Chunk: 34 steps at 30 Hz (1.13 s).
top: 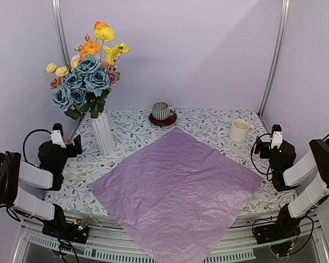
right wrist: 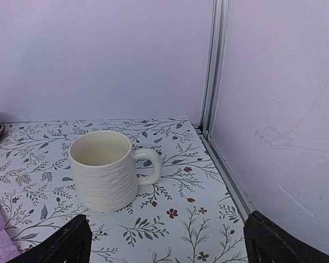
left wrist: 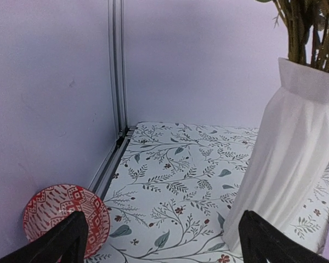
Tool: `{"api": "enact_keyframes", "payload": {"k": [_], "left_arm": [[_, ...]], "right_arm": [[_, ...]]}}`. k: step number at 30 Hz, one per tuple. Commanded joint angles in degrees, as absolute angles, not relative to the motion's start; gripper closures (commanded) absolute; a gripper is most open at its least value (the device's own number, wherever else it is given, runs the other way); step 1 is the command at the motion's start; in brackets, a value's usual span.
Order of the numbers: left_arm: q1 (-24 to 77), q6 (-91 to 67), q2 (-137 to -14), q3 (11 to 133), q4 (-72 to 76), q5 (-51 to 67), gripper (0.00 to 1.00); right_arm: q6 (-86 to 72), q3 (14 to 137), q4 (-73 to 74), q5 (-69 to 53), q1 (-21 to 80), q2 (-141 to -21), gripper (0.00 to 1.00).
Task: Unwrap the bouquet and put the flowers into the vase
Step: Reset both arms
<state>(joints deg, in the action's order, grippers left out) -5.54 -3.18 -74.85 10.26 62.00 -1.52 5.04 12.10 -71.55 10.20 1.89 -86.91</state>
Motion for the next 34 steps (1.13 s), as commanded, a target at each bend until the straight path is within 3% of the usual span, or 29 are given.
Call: {"api": "enact_keyframes", "payload": {"k": [1,3,7,10,34], "left_arm": [[-6.42,-2.98,-77.87,13.89,63.18,1.42,0.02],[-6.50,-3.81,-79.11,14.86,62.80,3.09,0.02],[-6.14,-1.27,-88.37,10.23,82.36,11.62,0.02],[-5.10,-0.16,-87.83,12.91,74.59,10.56,0.02],[-3.02,0.94,-88.51,14.12,73.83,6.51,0.02]], "right_arm": [[1.59,12.75,-76.60,5.99,0.82,-88.30,0.01],[1.55,12.75,-76.19,6.19,0.79,-88.10,0.01],[1.67,12.74,-76.33,6.13,0.82,-88.11,0.01],[1.67,12.74,-76.32,6.11,0.70,-88.08,0.01],[2.63,12.88,-76.19,3.64,0.80,-88.17,0.01]]}}
